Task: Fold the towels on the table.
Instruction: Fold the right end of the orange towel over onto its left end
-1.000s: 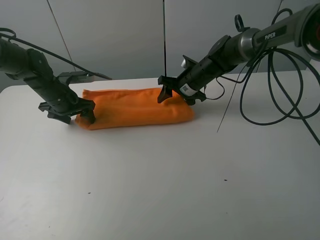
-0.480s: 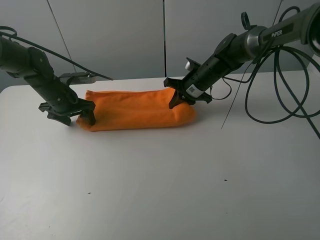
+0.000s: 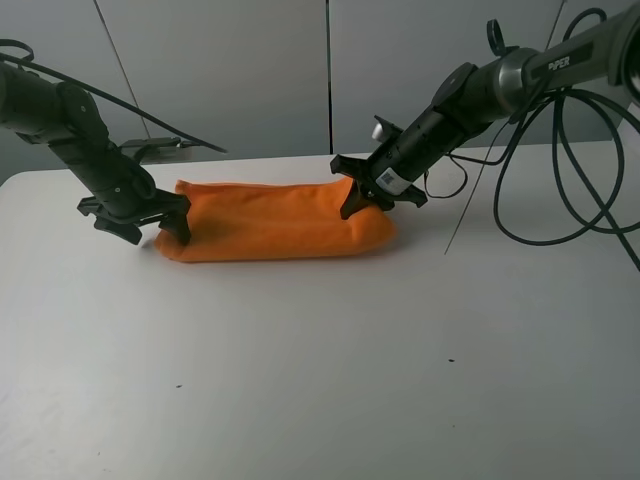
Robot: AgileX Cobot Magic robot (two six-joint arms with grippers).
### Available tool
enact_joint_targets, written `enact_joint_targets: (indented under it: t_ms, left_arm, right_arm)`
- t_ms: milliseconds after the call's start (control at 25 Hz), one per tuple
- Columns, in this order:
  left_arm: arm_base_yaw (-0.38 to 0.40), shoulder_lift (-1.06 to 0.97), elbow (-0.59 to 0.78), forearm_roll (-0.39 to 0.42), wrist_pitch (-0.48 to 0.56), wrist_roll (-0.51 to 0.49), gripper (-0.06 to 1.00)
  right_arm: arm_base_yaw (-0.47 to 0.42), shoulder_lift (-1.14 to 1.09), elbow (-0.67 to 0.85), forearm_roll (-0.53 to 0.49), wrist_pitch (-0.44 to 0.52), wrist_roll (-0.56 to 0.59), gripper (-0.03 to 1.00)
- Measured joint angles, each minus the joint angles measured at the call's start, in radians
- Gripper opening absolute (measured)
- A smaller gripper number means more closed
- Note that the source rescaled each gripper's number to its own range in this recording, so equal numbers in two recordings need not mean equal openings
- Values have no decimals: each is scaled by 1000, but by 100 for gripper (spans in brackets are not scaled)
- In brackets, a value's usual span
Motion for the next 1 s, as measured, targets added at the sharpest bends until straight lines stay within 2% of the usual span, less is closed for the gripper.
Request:
enact_joint_targets:
  t_ms: [240,480,760,1000]
  left_arm:
    - [0,0,0,4,0,0,100]
    - [0,1,0,6,-7,0,100]
    - [0,1,0,-37,-34,0,100]
    - [0,1,0,-37,-36,0,100]
  right_arm:
    - [-3,-48,0,36,37,4,8]
    - [-6,-65,0,134,71,8,8]
    - [-6,-65,0,175,73,26,8]
    - [-6,-65,0,192,75,37,8]
